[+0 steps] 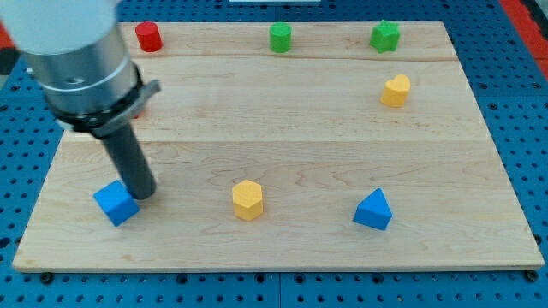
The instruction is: Place the arm left to the blue triangle
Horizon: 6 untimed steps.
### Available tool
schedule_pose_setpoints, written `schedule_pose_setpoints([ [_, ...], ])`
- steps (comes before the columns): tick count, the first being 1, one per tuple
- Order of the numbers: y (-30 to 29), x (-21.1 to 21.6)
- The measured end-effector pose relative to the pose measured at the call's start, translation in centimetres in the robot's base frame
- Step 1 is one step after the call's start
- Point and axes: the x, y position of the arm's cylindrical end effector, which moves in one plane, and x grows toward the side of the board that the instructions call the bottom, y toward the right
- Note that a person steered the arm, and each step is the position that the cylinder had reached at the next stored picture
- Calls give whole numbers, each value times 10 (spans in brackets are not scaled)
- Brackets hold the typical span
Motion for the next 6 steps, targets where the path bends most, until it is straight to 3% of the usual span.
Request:
schedule_pose_setpoints([
  [1, -23, 0],
  [2, 36, -17],
  [3, 57, -31],
  [4, 137, -35],
  [5, 187, -25],
  [6, 193, 3],
])
